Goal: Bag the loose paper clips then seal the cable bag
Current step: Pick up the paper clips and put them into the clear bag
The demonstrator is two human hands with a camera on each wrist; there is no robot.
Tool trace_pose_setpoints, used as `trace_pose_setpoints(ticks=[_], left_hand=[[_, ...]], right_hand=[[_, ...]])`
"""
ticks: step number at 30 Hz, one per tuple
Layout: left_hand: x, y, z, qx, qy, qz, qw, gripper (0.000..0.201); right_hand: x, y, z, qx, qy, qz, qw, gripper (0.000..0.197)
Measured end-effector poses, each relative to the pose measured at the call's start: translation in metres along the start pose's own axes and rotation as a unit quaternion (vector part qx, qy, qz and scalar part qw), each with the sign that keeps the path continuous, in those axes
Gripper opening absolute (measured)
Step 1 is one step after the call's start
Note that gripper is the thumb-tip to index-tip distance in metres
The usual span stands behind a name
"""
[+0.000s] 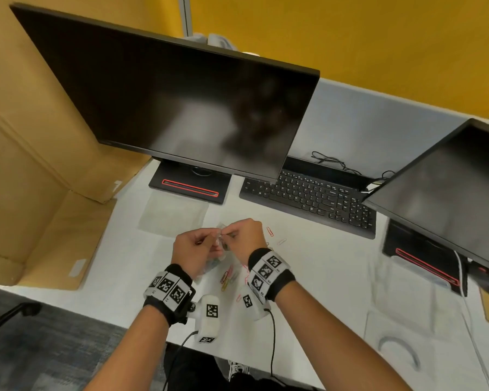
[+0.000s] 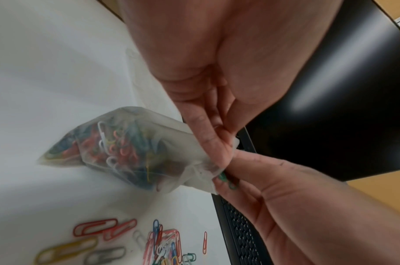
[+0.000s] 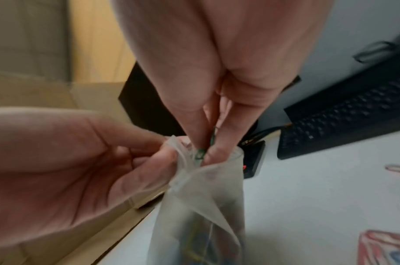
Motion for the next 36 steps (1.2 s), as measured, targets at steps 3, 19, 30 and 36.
trace_pose_setpoints(ticks=[3, 19, 30, 36], left_hand=[[0.001, 0.007, -0.002, 0.004, -0.022, -0.011, 1.0, 0.008], [-0.001, 0.014, -0.01, 0.043, -0.071, -0.024, 0.996, 0.019], [0.021, 0.021, -0.014, 0.041, -0.112, -0.035, 0.992, 0.019], [0.034, 0.019, -0.009, 0.019, -0.155, -0.031, 0.987, 0.016]], right_hand=[[-0.009, -0.001, 0.003, -0.034, 0.049, 0.025, 0.998, 0.025], [0.123, 0.028, -0.001, -0.101, -0.022, 0.245, 0.964, 0.051], [0.128, 0.014, 0.012, -0.119, 0.183, 0.36, 0.907, 0.043], [0.113, 0.062, -0.003, 0.038, -0.053, 0.056, 0.996, 0.014]])
Point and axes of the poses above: each hand's wrist, its own z-axis away from the middle knuckle, its own y-axis out of the back of the hand, x = y × z, the point moved 2 cm from there along -z, towards the middle knuckle, and after that the axes turned 6 degrees about x, right-handed, at the moved point
